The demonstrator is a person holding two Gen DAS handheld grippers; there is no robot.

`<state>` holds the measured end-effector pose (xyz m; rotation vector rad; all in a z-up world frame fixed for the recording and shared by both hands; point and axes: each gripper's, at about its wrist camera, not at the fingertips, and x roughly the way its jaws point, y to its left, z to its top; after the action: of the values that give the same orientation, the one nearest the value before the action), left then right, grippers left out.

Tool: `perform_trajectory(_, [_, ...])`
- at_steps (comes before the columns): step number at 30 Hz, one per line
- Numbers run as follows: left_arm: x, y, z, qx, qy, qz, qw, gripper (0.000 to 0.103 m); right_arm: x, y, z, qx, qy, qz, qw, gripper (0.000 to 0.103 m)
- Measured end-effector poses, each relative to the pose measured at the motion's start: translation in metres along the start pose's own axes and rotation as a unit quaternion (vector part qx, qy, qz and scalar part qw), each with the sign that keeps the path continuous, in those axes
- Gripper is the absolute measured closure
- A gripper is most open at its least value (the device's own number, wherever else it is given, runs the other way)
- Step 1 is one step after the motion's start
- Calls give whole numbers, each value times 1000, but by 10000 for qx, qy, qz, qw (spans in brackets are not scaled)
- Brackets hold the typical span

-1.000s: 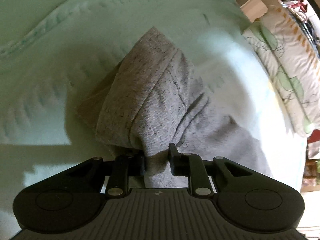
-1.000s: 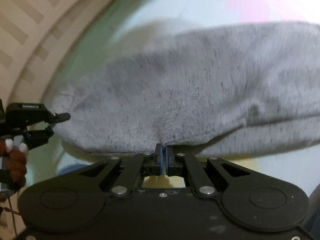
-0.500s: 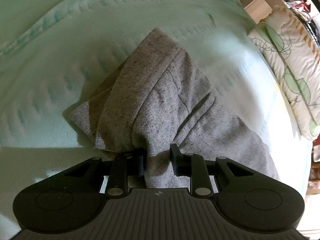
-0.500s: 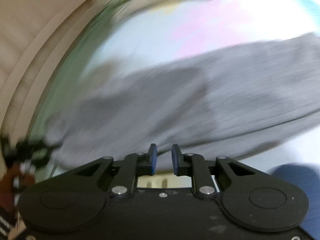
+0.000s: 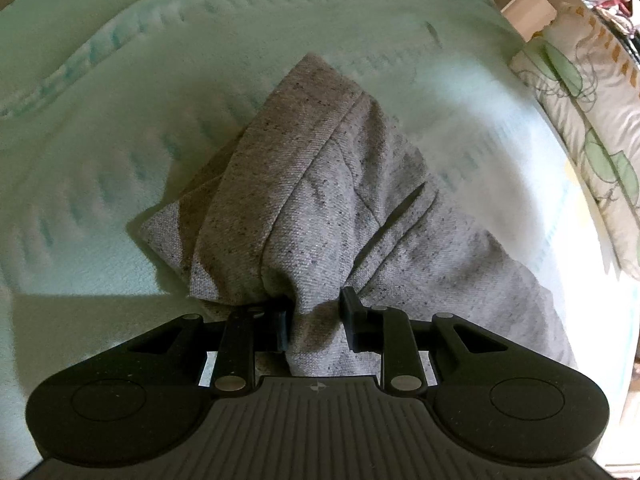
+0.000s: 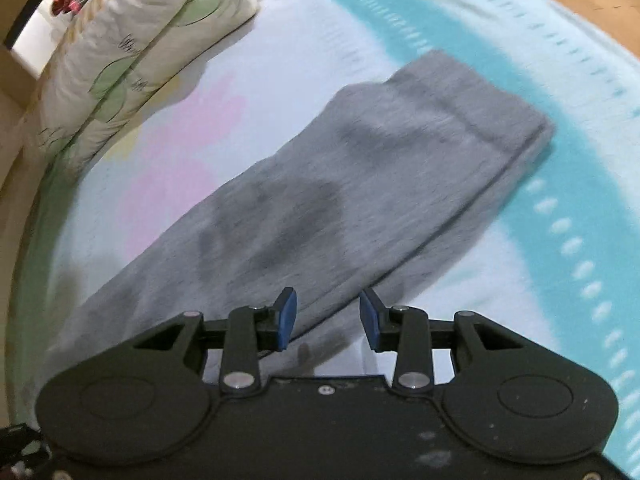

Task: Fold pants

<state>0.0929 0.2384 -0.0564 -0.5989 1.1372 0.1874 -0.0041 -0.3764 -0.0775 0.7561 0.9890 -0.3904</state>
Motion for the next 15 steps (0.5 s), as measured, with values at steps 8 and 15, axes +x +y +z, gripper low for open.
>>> perform_trajectory(8, [-21,-3,2,424,148,237,9987,67,21,32,-7,-124,411,208,9989,62])
perform_trajectory(15, [-22,-16,1,1026,63,768,9917,67,33,10,0,236,504,90,9984,59])
